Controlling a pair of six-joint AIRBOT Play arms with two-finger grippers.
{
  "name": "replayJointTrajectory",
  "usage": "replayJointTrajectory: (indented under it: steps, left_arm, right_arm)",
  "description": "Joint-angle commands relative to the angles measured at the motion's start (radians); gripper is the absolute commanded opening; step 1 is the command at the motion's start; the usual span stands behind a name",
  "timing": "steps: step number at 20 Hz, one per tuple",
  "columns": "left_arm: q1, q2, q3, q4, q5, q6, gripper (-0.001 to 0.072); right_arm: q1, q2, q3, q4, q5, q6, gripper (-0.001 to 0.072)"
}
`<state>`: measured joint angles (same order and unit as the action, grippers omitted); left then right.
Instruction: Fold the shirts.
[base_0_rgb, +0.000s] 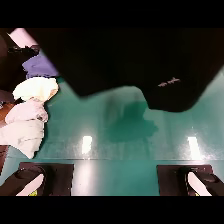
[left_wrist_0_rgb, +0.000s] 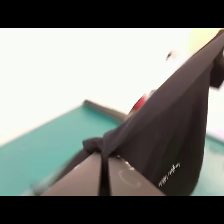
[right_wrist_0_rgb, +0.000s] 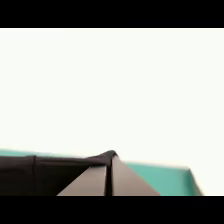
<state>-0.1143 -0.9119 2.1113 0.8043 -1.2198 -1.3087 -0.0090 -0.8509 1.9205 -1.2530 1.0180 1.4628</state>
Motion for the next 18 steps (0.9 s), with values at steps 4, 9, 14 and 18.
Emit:
replayJointTrajectory:
  steps: [4, 9, 14, 18]
  left_arm:
    - [0.001, 0.040, -0.073, -0.087, -0.028, -0.042, 0.0025]
    - [0.001, -0.045, -0.491, 0.096, -0.121, -0.091, 0.0025]
    - [0.001, -0.278, -0.885, 0.214, -0.022, -0.068, 0.0025]
    - [0.001, -0.503, -0.937, 0.214, 0.252, -0.008, 0.0026]
  right_arm:
    - [-0.099, -0.097, 0.214, 0.005, 0.158, -0.009, 0.0012]
    - [0.040, -0.309, -0.008, 0.002, 0.257, -0.005, 0.0012]
    - [0.133, -0.613, -0.177, -0.006, 0.188, -0.006, 0.0012]
    - [0.164, -0.826, -0.126, -0.004, 0.062, -0.005, 0.0013]
